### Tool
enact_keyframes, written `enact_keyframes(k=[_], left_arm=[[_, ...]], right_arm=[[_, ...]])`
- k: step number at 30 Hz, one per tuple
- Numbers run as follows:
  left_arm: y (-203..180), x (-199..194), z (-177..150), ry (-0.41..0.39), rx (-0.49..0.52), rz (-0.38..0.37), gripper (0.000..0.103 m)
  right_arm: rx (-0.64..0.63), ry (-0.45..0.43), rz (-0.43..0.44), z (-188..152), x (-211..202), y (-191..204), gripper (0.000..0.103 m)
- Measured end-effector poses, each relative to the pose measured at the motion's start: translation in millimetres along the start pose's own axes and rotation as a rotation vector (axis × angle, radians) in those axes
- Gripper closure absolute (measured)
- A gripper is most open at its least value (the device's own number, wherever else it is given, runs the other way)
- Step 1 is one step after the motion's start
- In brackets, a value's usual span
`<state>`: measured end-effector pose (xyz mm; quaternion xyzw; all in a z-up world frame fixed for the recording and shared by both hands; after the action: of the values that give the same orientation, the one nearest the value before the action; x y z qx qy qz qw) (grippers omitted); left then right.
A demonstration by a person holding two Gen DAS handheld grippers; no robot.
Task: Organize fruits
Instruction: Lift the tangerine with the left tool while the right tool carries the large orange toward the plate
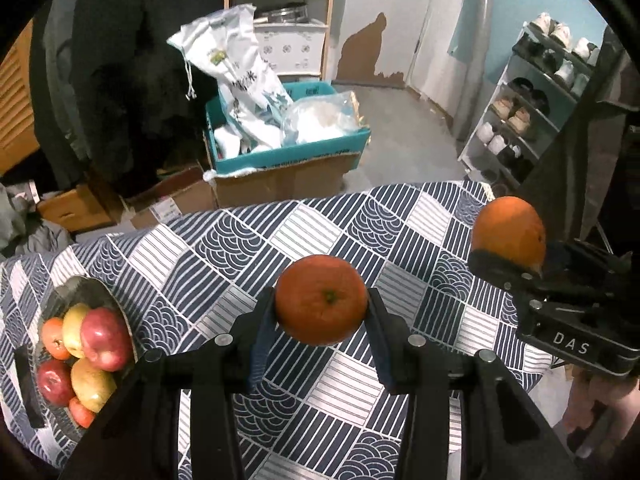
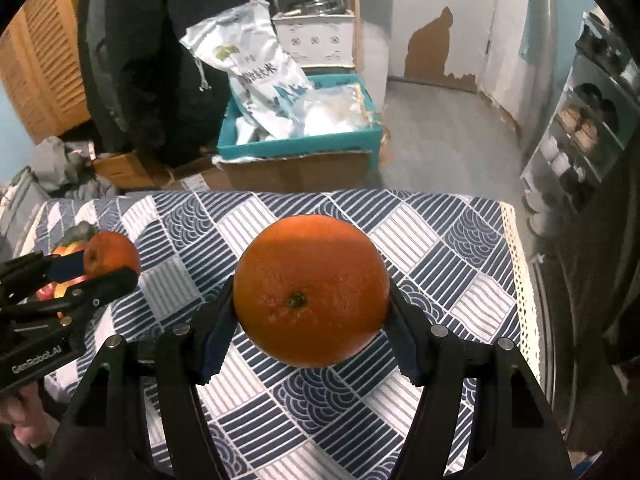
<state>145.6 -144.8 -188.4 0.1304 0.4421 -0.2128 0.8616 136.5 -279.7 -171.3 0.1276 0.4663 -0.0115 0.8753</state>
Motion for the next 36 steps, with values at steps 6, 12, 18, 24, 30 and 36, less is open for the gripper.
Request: enact_keyframes(k=[6, 12, 18, 24, 30, 36], left_arm=[[8, -23, -1, -0.028, 0.008, 0.022, 0.059], [20, -42, -6, -0.048, 0.005, 0.052, 0.059], [33, -57, -14, -0.061, -0.020, 0.057, 0.059], [46, -70, -24, -0.073, -0.047, 0.059, 0.059], [63, -75, -37, -0.065, -0.079, 0.081, 0.059], [87, -77, -53, -0.054, -0.128, 0.100, 0.059]], right_arm=[[-0.022, -0.020, 0.031, 0, -16, 20, 0.035], [-0.044, -0.036, 0.062, -3, -28, 37, 0.035], [-0.063, -0.047, 0.087, -3, -35, 53, 0.035], [-0.079, -0.046, 0.119, -4, -37, 69, 0.035], [-0.098, -0.030, 0.160, -8, -32, 93, 0.035], [-0.133, -0.006, 0.205, -15, -25, 126, 0.035]])
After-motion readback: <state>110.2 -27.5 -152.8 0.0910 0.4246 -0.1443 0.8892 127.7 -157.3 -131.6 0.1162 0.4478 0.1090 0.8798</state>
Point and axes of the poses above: each gripper's, at about its wrist camera, not at the fingertips, and x roughly the way its jaws point, y to its left, z to its top, the point moved 9 cm from there along x, roughly the way its jaws point, and after that the axes turned 15 degrees about x, right-handed, at the moved point
